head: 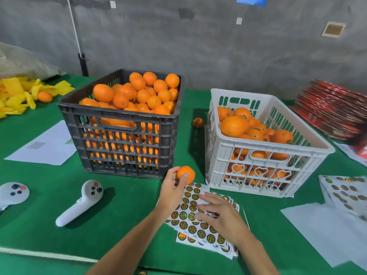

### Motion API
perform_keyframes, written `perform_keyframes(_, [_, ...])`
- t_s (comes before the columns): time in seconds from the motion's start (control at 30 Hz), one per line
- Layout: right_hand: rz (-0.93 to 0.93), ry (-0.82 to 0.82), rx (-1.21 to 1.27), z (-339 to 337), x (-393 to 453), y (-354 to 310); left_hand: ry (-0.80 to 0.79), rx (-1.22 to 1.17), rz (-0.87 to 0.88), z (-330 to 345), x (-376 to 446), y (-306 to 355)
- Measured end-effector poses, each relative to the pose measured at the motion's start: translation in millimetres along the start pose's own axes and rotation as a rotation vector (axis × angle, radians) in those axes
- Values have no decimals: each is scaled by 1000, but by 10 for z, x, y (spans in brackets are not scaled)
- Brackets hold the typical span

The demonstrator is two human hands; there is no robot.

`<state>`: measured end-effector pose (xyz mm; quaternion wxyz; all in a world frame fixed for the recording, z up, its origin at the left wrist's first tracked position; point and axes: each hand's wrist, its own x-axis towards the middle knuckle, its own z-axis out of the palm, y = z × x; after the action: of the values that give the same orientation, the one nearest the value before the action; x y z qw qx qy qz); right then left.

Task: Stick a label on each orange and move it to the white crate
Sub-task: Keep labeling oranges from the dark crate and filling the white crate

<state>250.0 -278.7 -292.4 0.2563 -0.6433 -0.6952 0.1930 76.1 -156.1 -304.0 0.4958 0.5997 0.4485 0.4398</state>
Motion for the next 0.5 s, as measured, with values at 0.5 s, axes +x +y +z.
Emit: perform_keyframes(0.5, [209,522,350,-190,222,-459,-13,18,60,19,-93,64])
